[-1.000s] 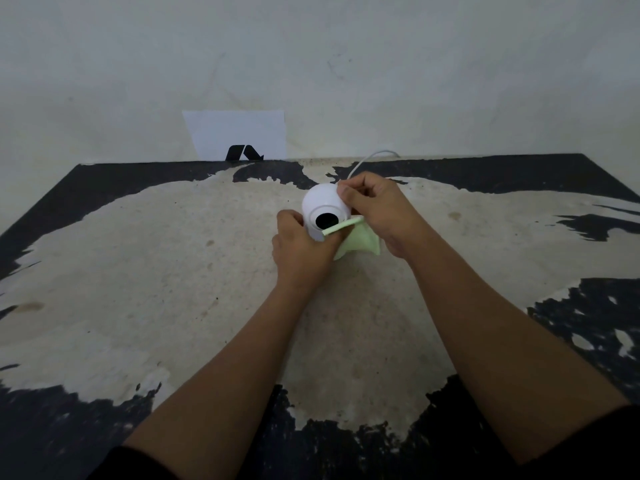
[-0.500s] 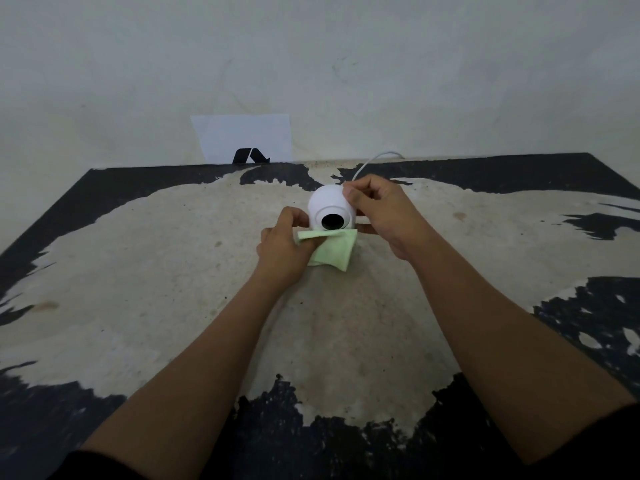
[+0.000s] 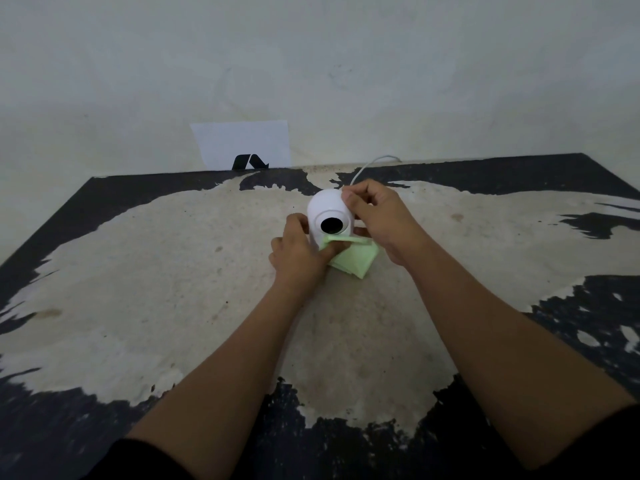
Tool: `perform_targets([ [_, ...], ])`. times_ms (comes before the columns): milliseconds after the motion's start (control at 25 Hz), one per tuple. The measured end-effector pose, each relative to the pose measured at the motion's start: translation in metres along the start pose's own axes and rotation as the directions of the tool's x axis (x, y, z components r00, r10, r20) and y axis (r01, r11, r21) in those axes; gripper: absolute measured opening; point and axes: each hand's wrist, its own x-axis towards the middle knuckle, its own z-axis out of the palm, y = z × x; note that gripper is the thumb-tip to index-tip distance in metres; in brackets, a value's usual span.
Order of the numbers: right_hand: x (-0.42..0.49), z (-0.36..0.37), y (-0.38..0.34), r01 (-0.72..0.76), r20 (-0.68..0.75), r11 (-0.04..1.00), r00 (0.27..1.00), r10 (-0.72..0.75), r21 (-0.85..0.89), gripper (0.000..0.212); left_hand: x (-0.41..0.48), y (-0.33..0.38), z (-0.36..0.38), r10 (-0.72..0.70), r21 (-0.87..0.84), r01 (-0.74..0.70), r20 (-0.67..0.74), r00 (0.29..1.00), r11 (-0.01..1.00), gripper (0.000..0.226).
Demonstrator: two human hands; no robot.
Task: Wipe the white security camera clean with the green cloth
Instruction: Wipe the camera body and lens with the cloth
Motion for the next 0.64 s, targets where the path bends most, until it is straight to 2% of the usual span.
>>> perform_targets([
  [120, -0.001, 0.001, 0.001, 0.012, -0.004, 1.0, 1.0, -0.012, -0.01, 0.013, 0.008, -0.012, -0.013, 0.068, -0.035, -0.065, 0.089, 0.994, 0.997, 0.045],
  [240, 0.0, 0.0, 0.001, 0.019, -0.007, 0.999, 1.0, -0.019, -0.027, 0.008, 0.017, -0.021, -0.032, 0.154, -0.069, -0.145, 0.167, 0.974, 0.987, 0.02],
  [320, 0.001, 0.0, 0.001, 0.015, -0.01, 0.999, 1.0, -0.016, -0.032, 0.007, 0.02, -0.022, -0.035, 0.167, -0.05, -0.16, 0.188, 0.968, 0.986, 0.016],
  [480, 0.0, 0.001, 0.001, 0.014, -0.006, 1.0, 1.0, -0.014, -0.004, 0.007, 0.012, -0.016, -0.016, 0.088, 0.06, -0.098, 0.151, 0.985, 0.993, 0.05],
  [640, 0.0, 0.001, 0.001, -0.008, -0.01, 1.0, 1.0, 0.007, -0.017, 0.007, -0.004, 0.005, 0.007, 0.023, 0.179, -0.018, -0.027, 0.999, 0.984, 0.076],
])
